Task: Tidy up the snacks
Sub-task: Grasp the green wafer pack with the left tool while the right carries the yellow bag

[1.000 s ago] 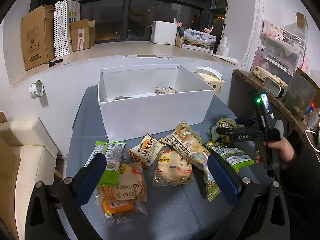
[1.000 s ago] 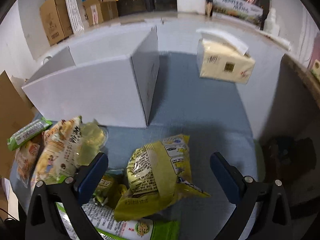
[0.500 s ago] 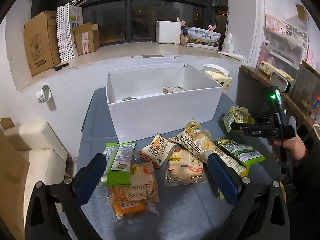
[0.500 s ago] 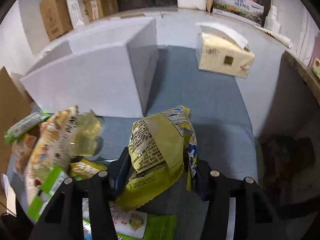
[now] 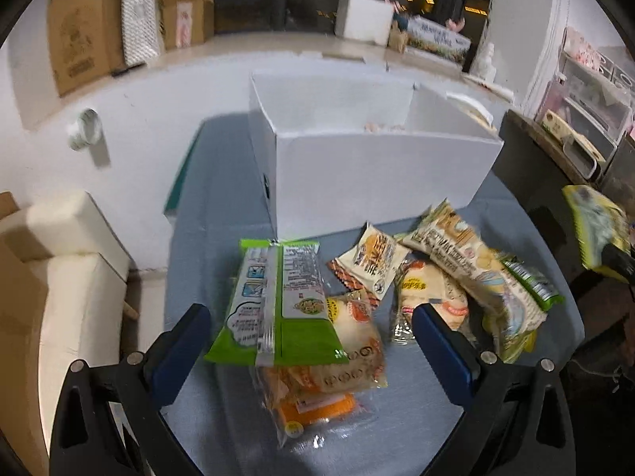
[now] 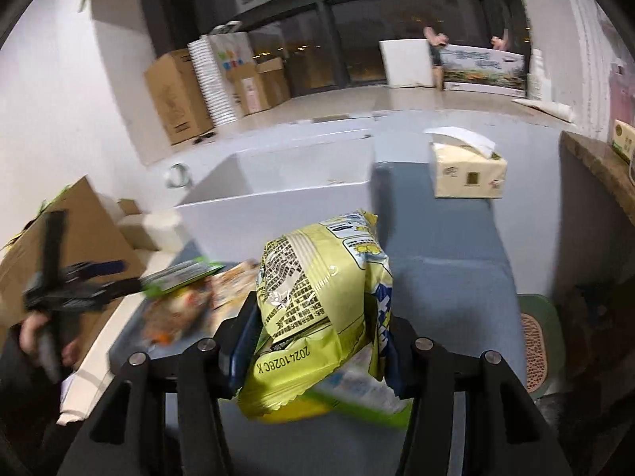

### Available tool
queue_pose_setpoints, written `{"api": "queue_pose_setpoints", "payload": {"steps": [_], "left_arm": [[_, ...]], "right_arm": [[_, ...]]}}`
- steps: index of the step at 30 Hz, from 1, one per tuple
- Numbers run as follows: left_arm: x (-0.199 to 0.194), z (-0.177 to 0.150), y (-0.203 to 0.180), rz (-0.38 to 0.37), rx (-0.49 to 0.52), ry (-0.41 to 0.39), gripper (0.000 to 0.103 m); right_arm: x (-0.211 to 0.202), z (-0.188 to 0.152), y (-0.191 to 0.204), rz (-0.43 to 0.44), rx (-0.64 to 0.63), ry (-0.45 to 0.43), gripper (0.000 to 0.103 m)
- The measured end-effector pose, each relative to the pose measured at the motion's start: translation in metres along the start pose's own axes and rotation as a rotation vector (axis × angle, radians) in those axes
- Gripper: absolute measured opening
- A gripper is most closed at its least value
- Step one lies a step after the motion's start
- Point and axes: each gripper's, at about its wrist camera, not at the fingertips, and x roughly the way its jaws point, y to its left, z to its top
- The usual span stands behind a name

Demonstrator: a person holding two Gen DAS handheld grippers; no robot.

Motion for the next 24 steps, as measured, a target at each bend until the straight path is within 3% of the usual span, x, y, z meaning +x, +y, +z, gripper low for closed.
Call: {"api": "queue_pose_setpoints", "payload": {"steps": [9,11,12,13,17,24], "left_arm": [[0.071,0.027,0.015,0.064,0.000,0.189,0.103],[0.081,0.027,0.014,0.080,0.010,0.206,0.098],[0.083,0.027,0.014,0.079,0.002,0.206,0.071],[0.083,0.026,0.014,0.076,-0.004,0.203,0.066],[0.072,0.024,0.009,0.098,0.004,0.177,0.064],[0.016,0.019,-0.007,0.101,-0.021,0.030,0.064]], "right_arm": [[0.000,-0.007,0.026,0.016,-0.077,0.025,0.057],[0.002,-0.008,0.029,0.016,-0.085,0.032,0.057],[0.002,-0.009,0.030,0.016,-0.086,0.034,0.057],[0.002,-0.010,0.030,0.019,-0.086,0.035,0.058],[0.003,-0.010,0.028,0.024,-0.079,0.037,0.058],[0.006,-0.009,0.028,0.025,-0.081,0.044,0.058]]}}
